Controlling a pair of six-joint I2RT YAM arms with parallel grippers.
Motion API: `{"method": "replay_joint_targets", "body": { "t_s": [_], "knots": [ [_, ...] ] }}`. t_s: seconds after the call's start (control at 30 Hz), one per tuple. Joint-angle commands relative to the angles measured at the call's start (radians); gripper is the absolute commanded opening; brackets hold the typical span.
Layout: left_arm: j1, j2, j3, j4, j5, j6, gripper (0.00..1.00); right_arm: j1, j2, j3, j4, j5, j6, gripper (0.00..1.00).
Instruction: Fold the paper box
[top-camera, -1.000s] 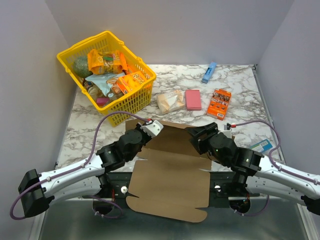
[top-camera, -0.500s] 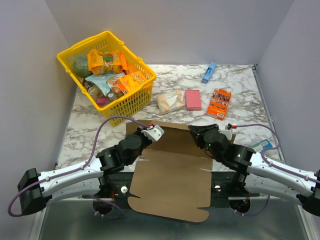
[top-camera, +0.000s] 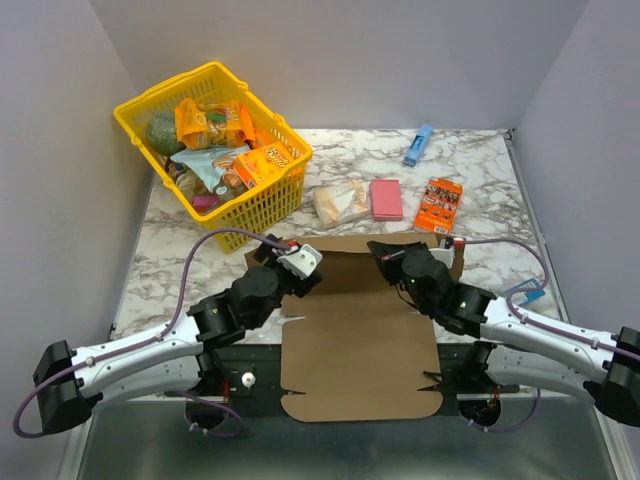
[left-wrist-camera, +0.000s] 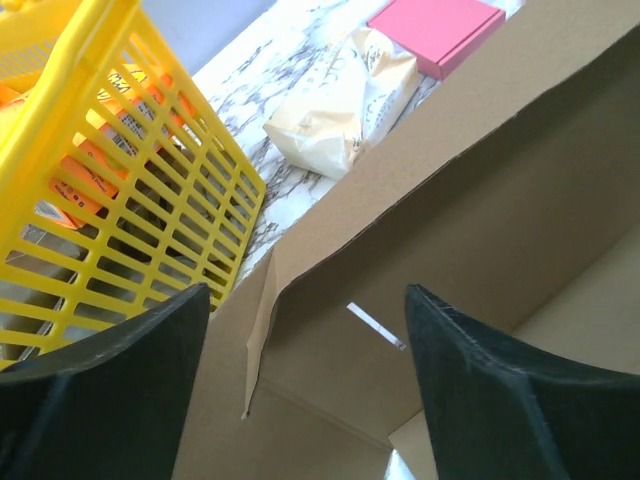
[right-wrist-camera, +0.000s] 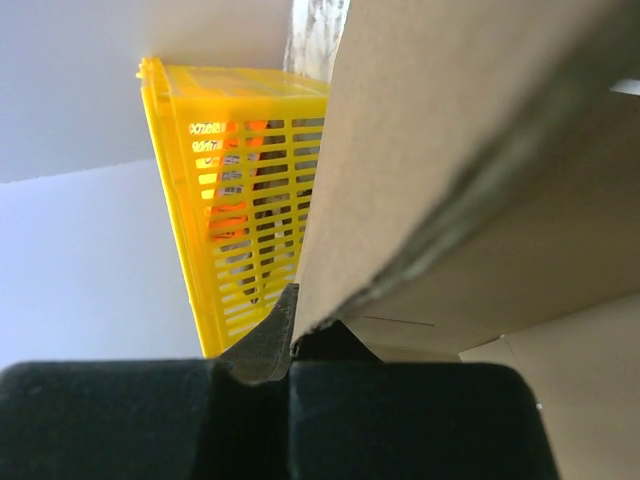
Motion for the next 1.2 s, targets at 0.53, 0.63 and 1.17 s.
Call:
{"method": "replay_joint_targets", "body": {
  "t_s": [0.53,0.63,1.17],
  "knots": [
    [0.033,-0.203,-0.072,-0.263,0.115,-0.856,0.87,-0.159,0.193,-0.299,1.031,-0.238,-0.472,0.01],
    [0.031,-0.231,-0.135,-0.234,0.108,-0.919,0.86,-0.17,0.249,-0.313,1.127,-0.274,-0.492,0.0],
    [0.034,-0.131,-0.234,-0.335,0.008,-1.238,0.86,-0.248,0.325,-0.323,1.239,-0.309,-0.547,0.01]
  ]
}}
